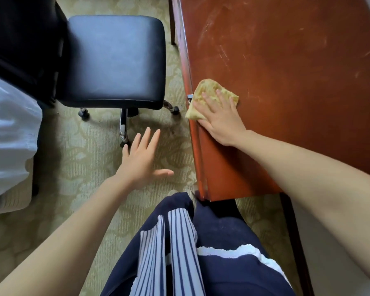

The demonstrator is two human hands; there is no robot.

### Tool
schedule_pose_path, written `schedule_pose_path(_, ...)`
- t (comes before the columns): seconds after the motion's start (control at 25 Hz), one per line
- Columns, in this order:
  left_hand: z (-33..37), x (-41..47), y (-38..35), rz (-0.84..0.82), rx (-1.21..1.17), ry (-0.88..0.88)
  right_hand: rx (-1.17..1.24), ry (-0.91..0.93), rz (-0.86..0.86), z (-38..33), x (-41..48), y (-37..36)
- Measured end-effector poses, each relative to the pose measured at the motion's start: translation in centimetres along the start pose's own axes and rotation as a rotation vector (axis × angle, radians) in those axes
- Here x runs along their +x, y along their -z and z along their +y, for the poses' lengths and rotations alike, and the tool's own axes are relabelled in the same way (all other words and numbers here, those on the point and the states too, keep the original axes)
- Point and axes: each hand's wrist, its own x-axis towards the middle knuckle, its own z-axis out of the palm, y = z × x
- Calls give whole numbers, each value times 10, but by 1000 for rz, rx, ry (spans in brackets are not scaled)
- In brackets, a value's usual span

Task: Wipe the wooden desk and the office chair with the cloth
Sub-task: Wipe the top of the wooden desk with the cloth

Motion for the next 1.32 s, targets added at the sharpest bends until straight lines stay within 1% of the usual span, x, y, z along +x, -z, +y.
schedule_pose_path(0.16, 14, 17, 7, 44, -35, 40, -104, 441, -18, 18, -60, -13)
schedule_pose_path(0.28, 37, 39, 13, 49, -58, 35, -246, 695, -39, 37, -104, -25)
schedule_pose_path(0.4, 67, 62, 15, 3, -54, 5, -276, 848, -33, 78, -122, -24)
schedule_pose_path(0.48, 87, 76, 15, -30, -60, 0, -275, 898, -45, 111, -115, -15)
schedule_pose_path(0.56, 100, 86, 16, -44, -17, 0, -310, 882, -70, 138, -94, -2)
schedule_pose_path(0.64, 108, 95, 17, -52, 88, 20, -351, 817, -90, 157, -65, 13)
schedule_pose_path(0.72, 112, 105, 18, -56, 178, 57, -349, 720, -101, 168, -35, 25)
schedule_pose_path(0.8, 113, 113, 20, -69, 235, 84, -284, 585, -100, 170, -6, 33)
schedule_pose_path(0.96, 117, 119, 16, -72, 339, 116, -140, 299, -63, 153, 50, 41)
schedule_pose_path(1.12, 119, 120, 15, -77, 345, 172, 40, 3, -17, 103, 86, 36)
schedule_pose_path(1.16, 120, 119, 16, -78, 344, 180, 55, -2, -15, 91, 89, 34)
schedule_pose_path(1.2, 121, 119, 16, -76, 343, 189, 34, 61, -19, 82, 90, 32)
schedule_pose_path(1.28, 123, 117, 18, -74, 344, 195, -62, 283, -42, 74, 85, 30)
schedule_pose_path(1.32, 123, 116, 19, -68, 345, 195, -89, 363, -46, 75, 81, 29)
